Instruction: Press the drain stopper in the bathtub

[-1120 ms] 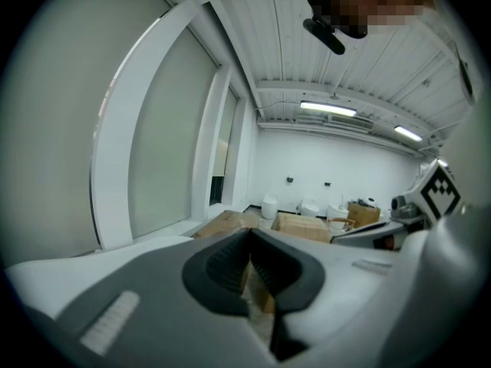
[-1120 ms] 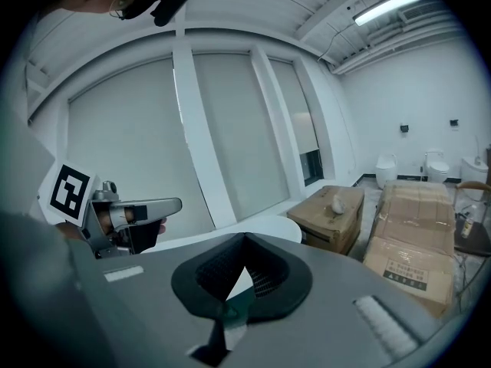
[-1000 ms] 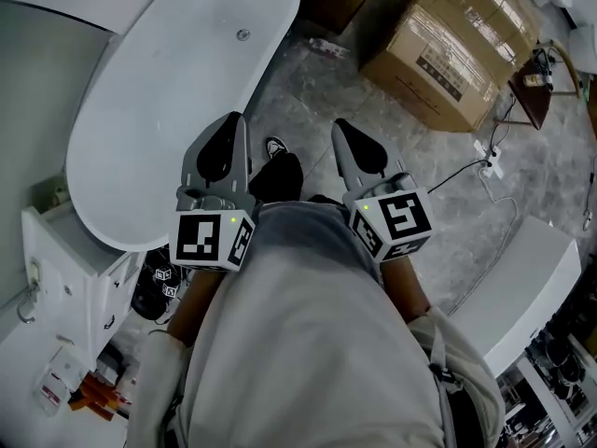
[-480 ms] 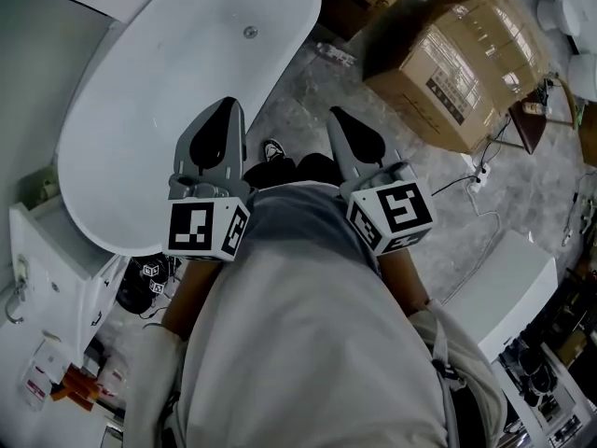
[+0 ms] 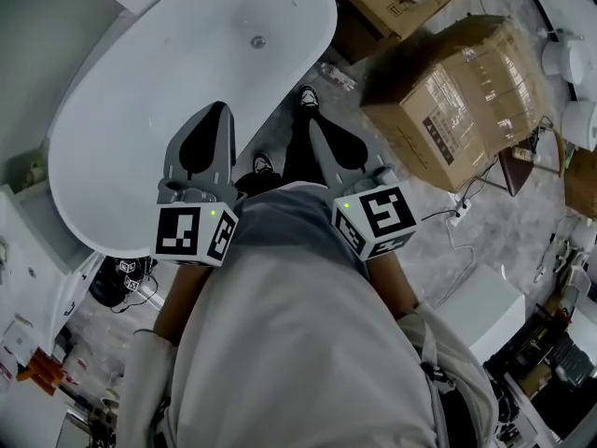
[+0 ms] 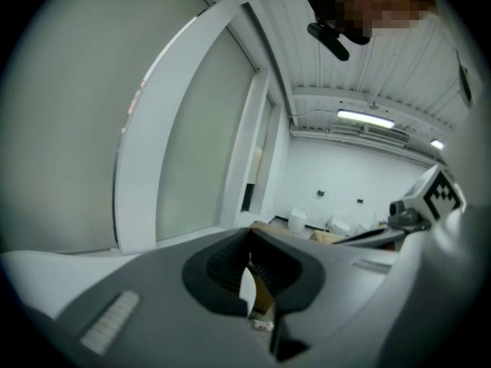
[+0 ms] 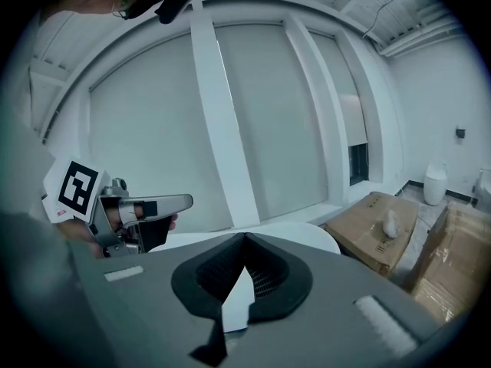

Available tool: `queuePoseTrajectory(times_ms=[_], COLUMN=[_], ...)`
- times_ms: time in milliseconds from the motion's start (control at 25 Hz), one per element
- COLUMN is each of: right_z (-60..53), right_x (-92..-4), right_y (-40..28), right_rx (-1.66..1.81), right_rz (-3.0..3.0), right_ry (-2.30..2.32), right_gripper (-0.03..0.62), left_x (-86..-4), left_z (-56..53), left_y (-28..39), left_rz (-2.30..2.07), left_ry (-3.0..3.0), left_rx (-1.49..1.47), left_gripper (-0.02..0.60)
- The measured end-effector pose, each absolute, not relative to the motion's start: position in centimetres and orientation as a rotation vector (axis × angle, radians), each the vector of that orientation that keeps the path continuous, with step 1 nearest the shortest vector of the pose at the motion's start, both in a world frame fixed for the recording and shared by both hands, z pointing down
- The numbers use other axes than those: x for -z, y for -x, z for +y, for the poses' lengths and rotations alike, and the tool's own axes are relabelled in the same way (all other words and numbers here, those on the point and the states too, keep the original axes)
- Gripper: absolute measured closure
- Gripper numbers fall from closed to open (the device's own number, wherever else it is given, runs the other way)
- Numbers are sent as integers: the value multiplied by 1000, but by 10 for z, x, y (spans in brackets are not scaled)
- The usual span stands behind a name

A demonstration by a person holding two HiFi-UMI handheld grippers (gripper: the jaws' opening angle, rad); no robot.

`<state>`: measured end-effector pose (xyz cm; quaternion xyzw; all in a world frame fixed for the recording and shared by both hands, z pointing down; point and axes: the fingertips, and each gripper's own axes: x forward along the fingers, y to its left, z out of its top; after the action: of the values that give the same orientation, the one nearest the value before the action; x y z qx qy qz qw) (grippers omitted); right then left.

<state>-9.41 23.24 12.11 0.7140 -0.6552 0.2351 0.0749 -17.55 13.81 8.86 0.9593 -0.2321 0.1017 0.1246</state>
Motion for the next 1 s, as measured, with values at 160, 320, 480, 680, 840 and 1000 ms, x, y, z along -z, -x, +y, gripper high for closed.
queuePoseTrajectory(times_ms=[160,320,480,680,840,1000], right_z=[198,156,120,82,52,23], right_x=[-120,-119,-126,-137,-144,-157], right_y=[69,34,-14,-68,-91,-113], right_rx=[-694,-664,-667,-694,-679,-680], right_rz=[-2038,-2122,-2177,-2224,-2298,-2359], right_ry=[-2071,-1962,-1858,-1749,-1640,-1521], right_gripper=[595,595,595,595,595,595], left_x=[-86,-92,-102,-108,-116,-127], left_z=[103,76,54,27,8,-3], left_y=[160,125,80,42,21,3], left_rz=[-800,-891,-932,-1046,-1125,-1196], left_ry=[-2763,-2724,-2661,-2597,-2535,-2487], left_rx=[-266,-265,-281,-314,-329,-353], left_gripper=[581,581,581,581,581,581])
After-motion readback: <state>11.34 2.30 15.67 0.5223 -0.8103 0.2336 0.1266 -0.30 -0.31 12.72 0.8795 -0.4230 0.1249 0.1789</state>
